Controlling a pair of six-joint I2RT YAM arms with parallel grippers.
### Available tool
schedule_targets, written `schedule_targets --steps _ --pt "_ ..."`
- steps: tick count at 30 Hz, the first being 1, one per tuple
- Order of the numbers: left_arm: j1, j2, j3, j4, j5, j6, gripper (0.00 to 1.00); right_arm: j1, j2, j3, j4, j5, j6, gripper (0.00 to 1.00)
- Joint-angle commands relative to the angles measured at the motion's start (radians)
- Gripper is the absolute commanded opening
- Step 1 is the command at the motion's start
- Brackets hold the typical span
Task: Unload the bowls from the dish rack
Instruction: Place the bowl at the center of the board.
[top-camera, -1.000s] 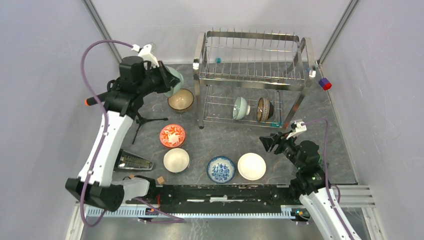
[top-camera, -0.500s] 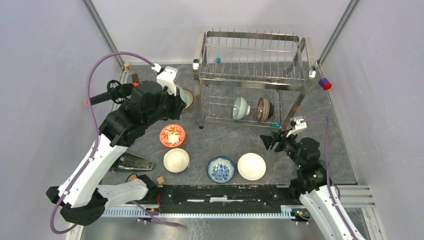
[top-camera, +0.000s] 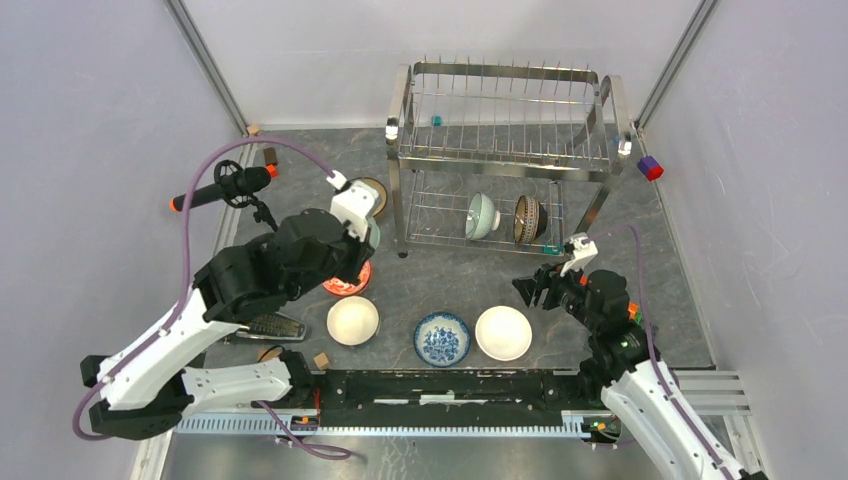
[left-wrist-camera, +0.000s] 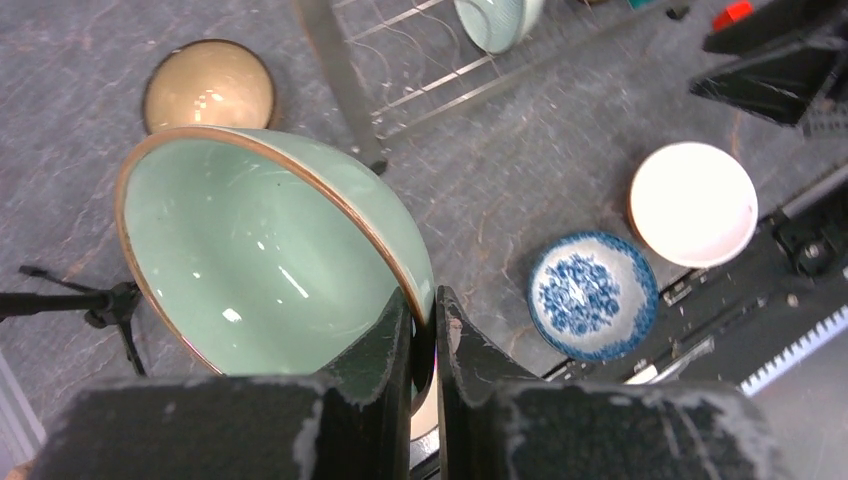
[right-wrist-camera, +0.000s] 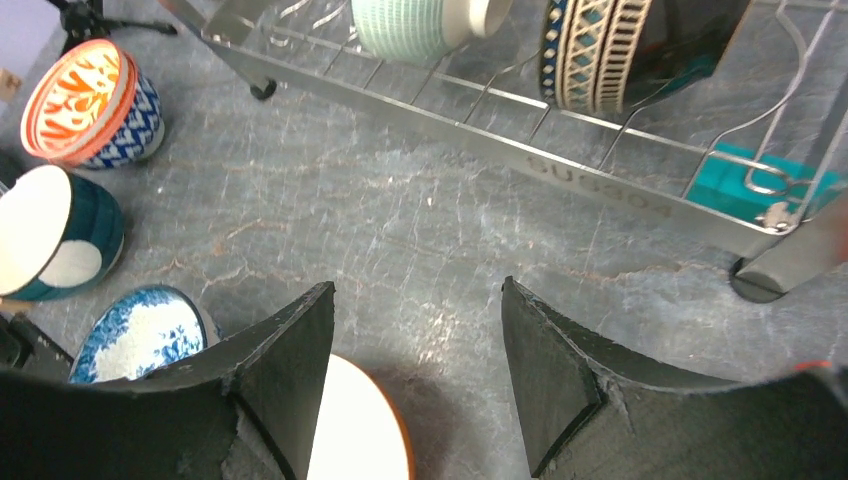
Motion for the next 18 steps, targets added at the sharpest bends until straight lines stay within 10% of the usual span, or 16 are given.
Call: schedule_targets --steps 1,18 --pt "-0.105 0.011 -0.017 0.059 -0.036 0.006 0.02 0.041 0.072 0.088 -0.008 0.013 -0.05 0.67" --pt "-0.26 0.18 -0.187 0.287 0.116 0.373 0.02 0.086 0.263 0.251 -0.035 -0.162 -0.058 0.65"
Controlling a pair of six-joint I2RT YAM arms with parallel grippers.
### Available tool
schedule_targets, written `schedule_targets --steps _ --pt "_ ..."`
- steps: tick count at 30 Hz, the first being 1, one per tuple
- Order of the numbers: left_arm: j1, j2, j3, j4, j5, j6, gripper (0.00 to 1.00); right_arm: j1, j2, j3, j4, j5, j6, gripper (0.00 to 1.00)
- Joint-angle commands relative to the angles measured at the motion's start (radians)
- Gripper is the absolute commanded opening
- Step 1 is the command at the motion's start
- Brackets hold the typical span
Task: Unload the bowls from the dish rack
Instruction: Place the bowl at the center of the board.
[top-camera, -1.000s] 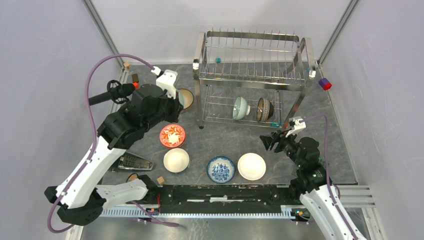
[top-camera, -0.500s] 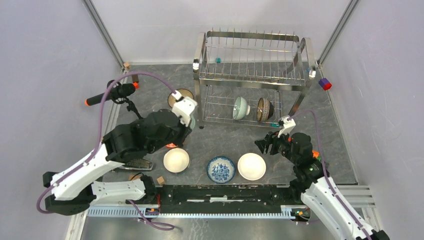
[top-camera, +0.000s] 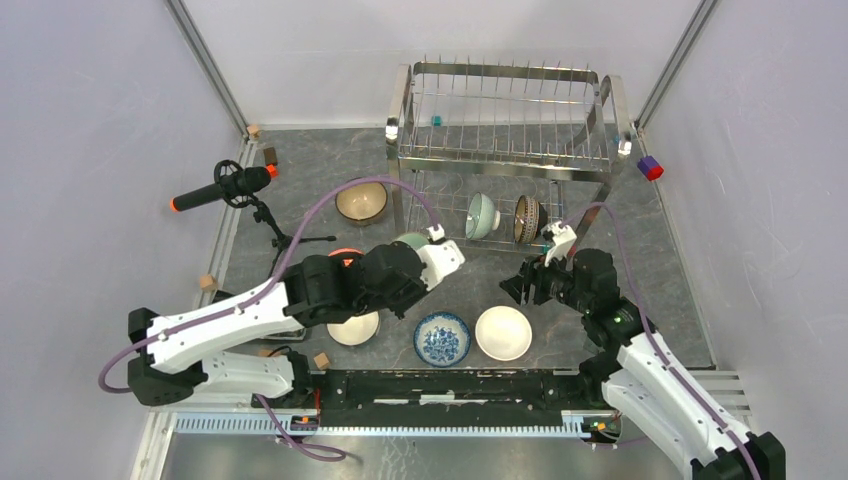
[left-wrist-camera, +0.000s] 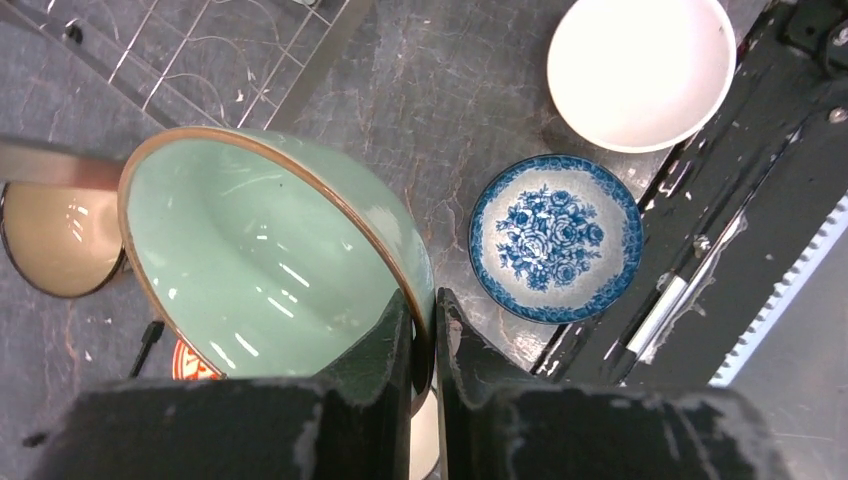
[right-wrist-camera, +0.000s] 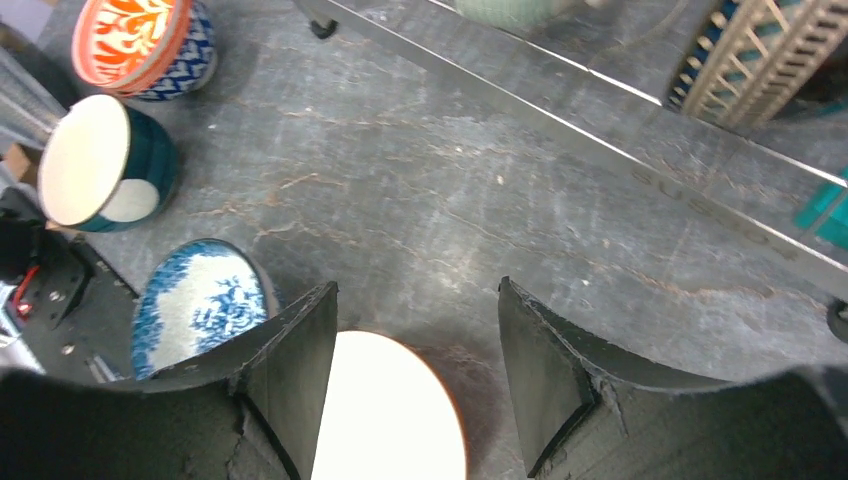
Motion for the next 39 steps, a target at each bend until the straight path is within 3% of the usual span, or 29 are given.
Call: schedule_targets --steps 1,9,15,20,31,39 --pt "-0.009 0.004 -0.068 0.17 0.051 0.218 0.02 0.032 0.042 0.145 -0.008 -0.077 -0.025 0.65" --pt "-0.022 -0.167 -0.35 0.369 0.192 0.497 0.02 0.171 0.159 0.392 -0.161 0.016 -0.053 0.66" --pt "-0.029 -0.19 -0.318 0.314 0.182 0.582 0.02 0.373 0.285 0.555 -0.277 0.183 -0.073 0.66" --pt "-0.054 -0.161 -0.307 0.266 0.132 0.641 0.02 0.465 0.355 0.628 -0.293 0.23 -0.041 0.66" --pt "-0.156 -0.07 -0.281 0.23 -0.047 0.702 0.02 0.54 0.464 0.7 -0.322 0.38 0.011 0.66" --pt "-0.171 -0.039 -0.243 0.229 -0.042 0.709 0.02 0.565 0.549 0.714 -0.339 0.392 0.0 0.64"
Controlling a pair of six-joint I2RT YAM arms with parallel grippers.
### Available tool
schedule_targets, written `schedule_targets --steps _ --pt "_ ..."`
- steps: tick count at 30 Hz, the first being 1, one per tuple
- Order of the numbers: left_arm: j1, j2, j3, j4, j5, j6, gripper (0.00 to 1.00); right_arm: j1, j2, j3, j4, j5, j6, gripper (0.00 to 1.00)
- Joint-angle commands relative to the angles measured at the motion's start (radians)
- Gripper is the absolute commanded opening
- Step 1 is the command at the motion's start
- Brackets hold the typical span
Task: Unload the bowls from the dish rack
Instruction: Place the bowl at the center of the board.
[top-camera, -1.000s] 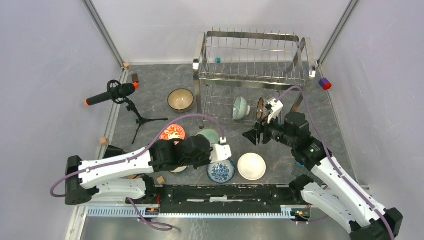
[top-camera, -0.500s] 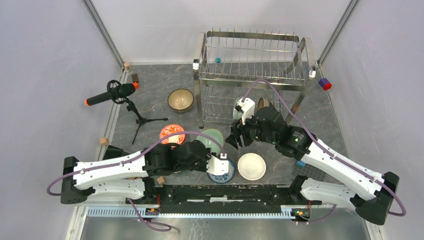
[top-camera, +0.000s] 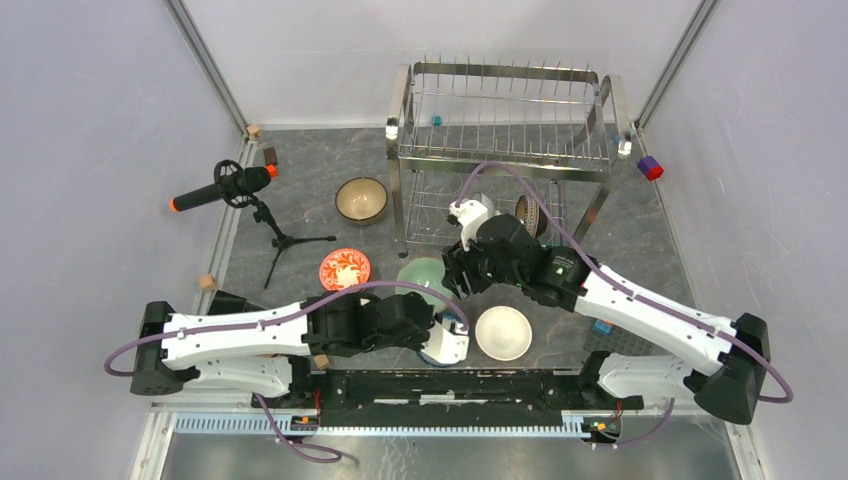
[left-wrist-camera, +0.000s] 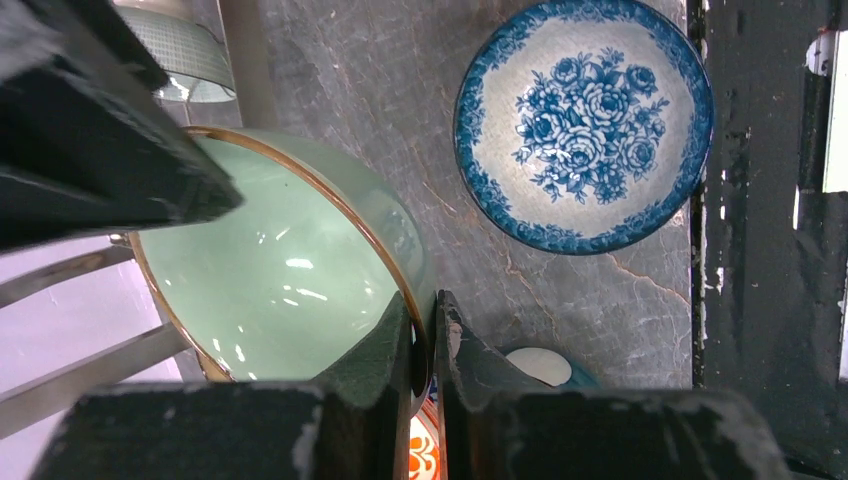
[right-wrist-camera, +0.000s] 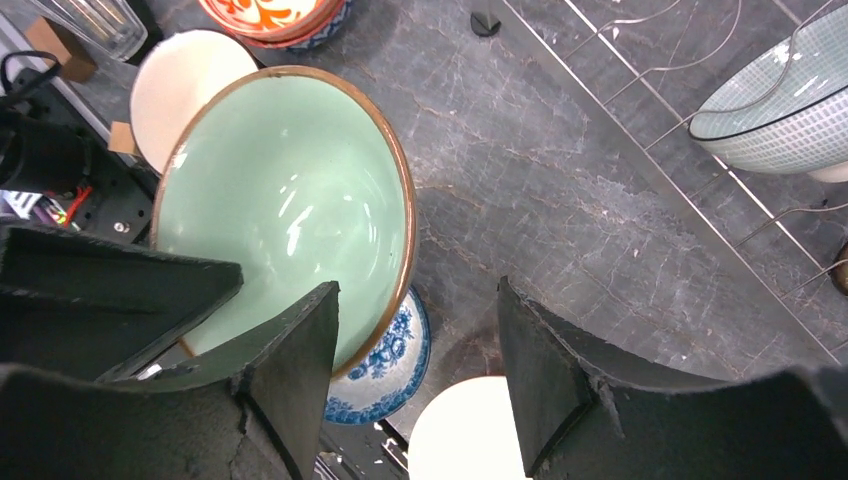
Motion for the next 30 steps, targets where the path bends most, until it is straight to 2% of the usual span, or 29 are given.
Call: schedule_targets --steps 1,16,24,26,29,30 --pt "-0.015 0.012 0.083 0.053 -0.047 0.06 0.02 0.008 0.032 0.05 -0.011 0.033 0.0 0.64" --pt "-0.032 0.066 0.109 0.008 -0.061 0.074 0.02 0.008 0.121 0.092 -0.022 0.081 0.003 0.53" --pt "-0.048 0.062 0.115 -0.003 -0.06 0.057 0.02 0.008 0.145 0.093 -0.031 0.074 0.002 0.31" --pt "-0.049 0.056 0.118 0.0 -0.051 0.042 0.02 0.008 0.14 0.091 -0.036 0.067 0.001 0.22" --pt "-0.048 0.047 0.116 0.025 -0.065 0.019 0.02 0.007 0.121 0.081 -0.038 0.063 -0.004 0.0" --pt "-0.05 0.046 0.116 0.03 -0.066 0.008 0.05 0.007 0.112 0.078 -0.041 0.061 -0.005 0.0"
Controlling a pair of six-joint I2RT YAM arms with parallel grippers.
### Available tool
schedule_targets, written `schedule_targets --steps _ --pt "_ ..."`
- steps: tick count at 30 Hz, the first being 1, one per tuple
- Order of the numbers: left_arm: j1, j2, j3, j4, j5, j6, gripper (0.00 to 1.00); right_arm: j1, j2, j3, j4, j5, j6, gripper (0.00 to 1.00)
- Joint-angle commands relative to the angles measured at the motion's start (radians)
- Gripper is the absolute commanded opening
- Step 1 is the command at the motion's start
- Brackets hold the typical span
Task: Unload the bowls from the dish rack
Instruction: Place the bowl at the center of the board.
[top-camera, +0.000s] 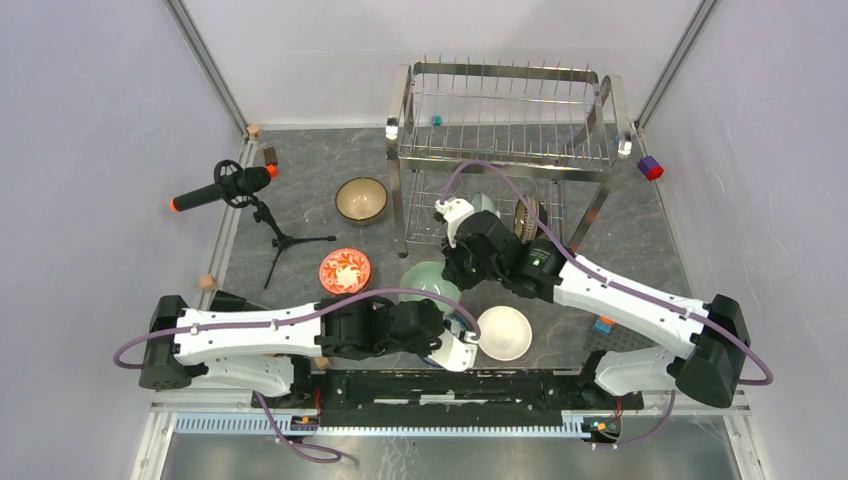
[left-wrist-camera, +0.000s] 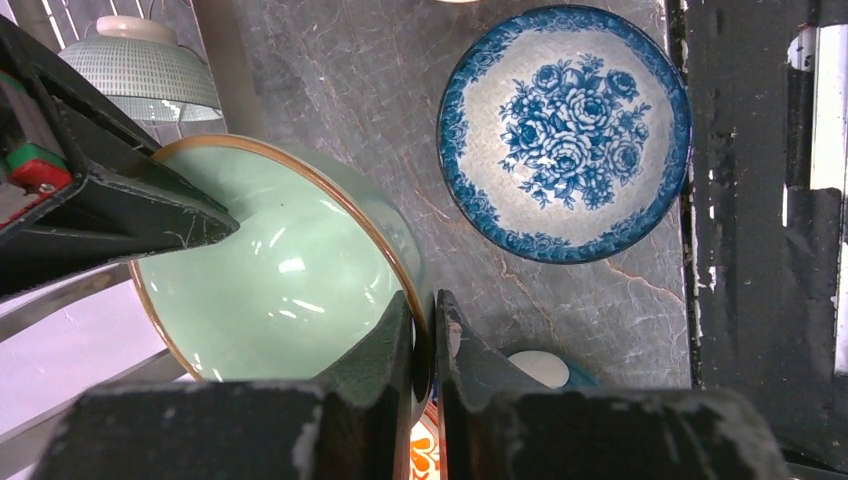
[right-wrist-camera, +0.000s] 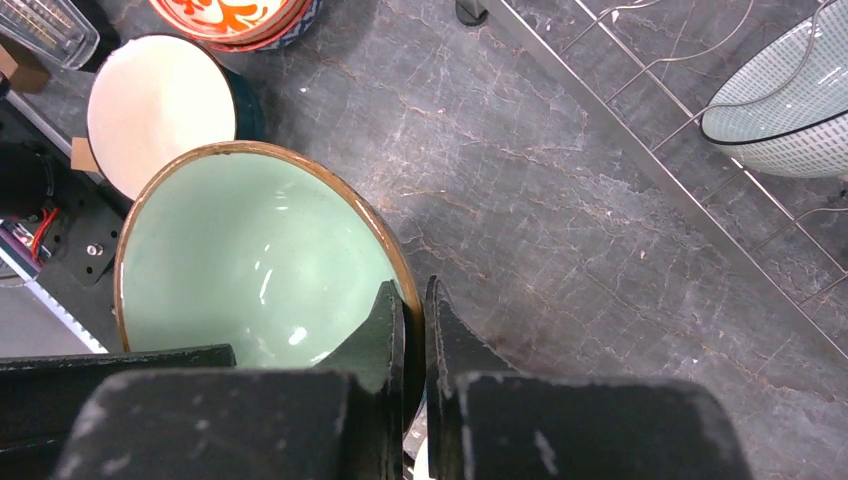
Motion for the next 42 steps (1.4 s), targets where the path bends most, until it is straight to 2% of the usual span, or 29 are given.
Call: schedule_targets --steps 1,3,4,9,10,11,20,26,31,34,37,42 --pt "-0.006 -0.033 0.062 0.059 -0.052 -0.014 0.12 -0.005 -0.04 0.021 -0.031 0.011 -0.039 0.0" --pt "-0.006 -0.037 0.061 0.07 -0.058 -0.036 0.26 -0.004 -0.059 0.014 -0.032 0.004 -0.04 0.0" --pt "-0.006 -0.041 0.061 0.074 -0.055 -0.045 0.3 -0.004 -0.07 0.008 -0.032 0.002 -0.04 0.0" --pt "-0.007 -0.074 0.048 0.131 -0.049 -0.09 0.72 -0.005 -0.124 -0.014 -0.041 0.004 -0.044 0.0" --pt "-0.006 -0.089 0.046 0.145 -0.048 -0.104 0.82 -0.005 -0.139 -0.018 -0.048 0.014 -0.046 0.0" --pt "-0.006 -0.105 0.042 0.163 -0.042 -0.117 0.99 -0.004 -0.153 -0.024 -0.054 0.023 -0.049 0.0" --pt "-0.006 -0.354 -0.114 0.463 -0.061 -0.192 1.0 -0.009 -0.361 -0.043 -0.263 0.234 -0.117 0.0" --pt "-0.005 -0.383 -0.163 0.523 -0.141 -0.22 1.0 -0.042 -0.46 -0.068 -0.413 0.47 -0.101 0.0" --pt "-0.005 -0.413 -0.22 0.61 -0.238 -0.199 1.0 -0.062 -0.593 -0.141 -0.453 0.728 0.002 0.0" --pt "-0.005 -0.443 -0.242 0.648 -0.249 -0.203 1.0 -0.085 -0.596 -0.171 -0.502 0.812 0.02 0.0" --pt "-0.005 -0.457 -0.249 0.657 -0.274 -0.206 1.0 -0.13 -0.597 -0.19 -0.483 0.823 0.029 0.0" --pt "-0.004 -0.457 -0.248 0.657 -0.286 -0.206 1.0 -0.265 -0.612 -0.246 -0.351 0.787 -0.006 0.0"
